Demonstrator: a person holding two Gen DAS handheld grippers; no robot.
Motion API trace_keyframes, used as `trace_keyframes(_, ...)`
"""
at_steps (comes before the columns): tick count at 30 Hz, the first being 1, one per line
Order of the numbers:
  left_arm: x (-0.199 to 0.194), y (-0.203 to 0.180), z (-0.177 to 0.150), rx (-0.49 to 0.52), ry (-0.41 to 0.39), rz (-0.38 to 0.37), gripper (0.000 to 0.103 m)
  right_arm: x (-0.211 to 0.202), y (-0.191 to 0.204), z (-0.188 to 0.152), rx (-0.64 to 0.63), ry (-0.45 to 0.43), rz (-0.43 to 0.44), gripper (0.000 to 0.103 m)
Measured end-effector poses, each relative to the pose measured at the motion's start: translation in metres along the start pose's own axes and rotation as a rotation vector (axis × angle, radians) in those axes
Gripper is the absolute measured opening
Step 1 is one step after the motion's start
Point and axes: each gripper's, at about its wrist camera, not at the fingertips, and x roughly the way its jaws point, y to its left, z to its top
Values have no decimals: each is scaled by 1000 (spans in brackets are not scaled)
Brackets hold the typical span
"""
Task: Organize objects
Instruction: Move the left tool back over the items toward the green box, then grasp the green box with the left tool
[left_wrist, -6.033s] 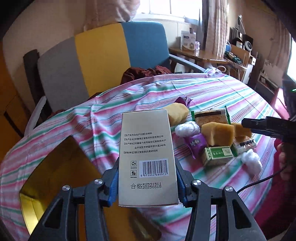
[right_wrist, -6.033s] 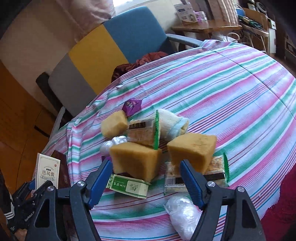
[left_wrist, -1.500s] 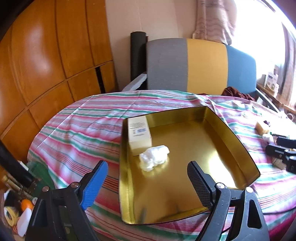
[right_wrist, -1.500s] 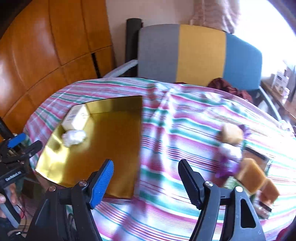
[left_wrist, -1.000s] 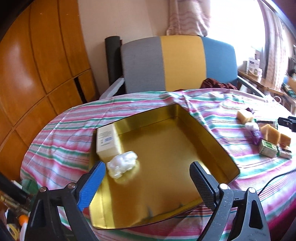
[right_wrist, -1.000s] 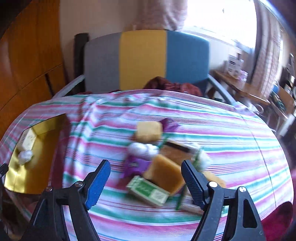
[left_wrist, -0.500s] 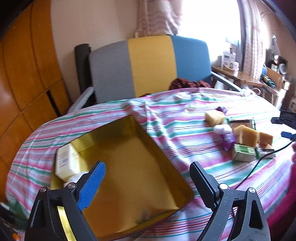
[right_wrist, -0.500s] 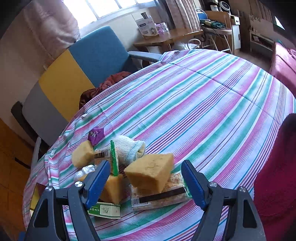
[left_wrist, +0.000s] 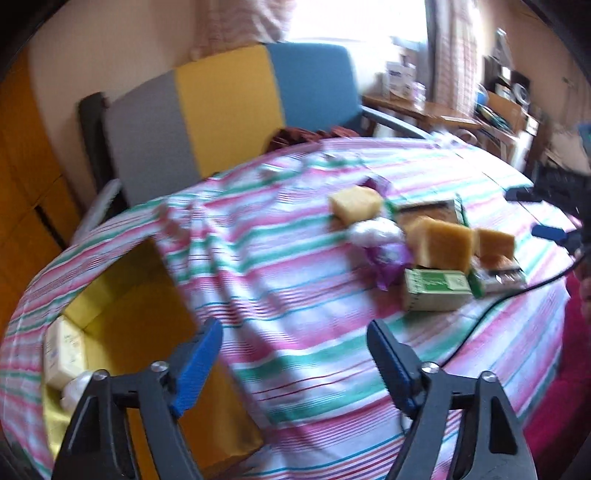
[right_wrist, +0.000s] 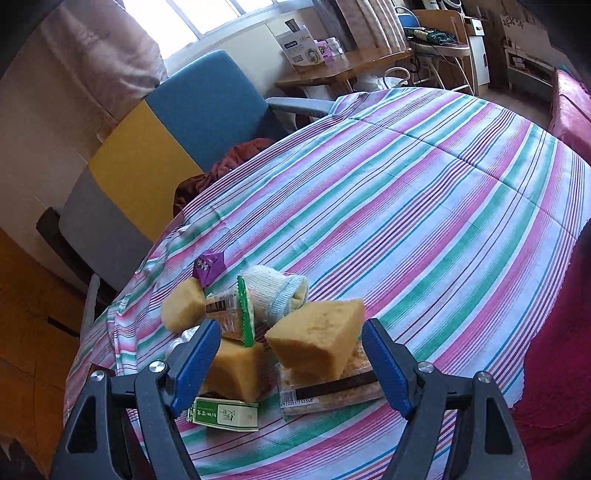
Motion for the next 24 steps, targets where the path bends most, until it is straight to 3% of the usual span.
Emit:
trace_keyframes(3, 19, -19, 6, 48, 27, -34, 68, 0, -1, 1, 10, 2, 21, 80)
trace_keyframes(8, 44, -52, 19, 81, 51, -136, 68, 0, -3, 3, 24, 5, 44, 80)
trace_keyframes(11, 57, -74, 24, 104, 63, -179, 79, 2, -6, 4, 38, 13, 55, 80)
trace_keyframes(21, 81, -113, 33, 99, 86, -230, 89, 3, -32, 10, 151, 13, 62, 80)
trace_keyframes(23, 84, -115, 32, 93, 85, -239, 85, 4, -33, 11, 156, 15, 46, 80)
trace_keyframes(24, 87, -115, 31, 96, 89, -246, 72, 6, -34, 11, 158, 17, 39, 80)
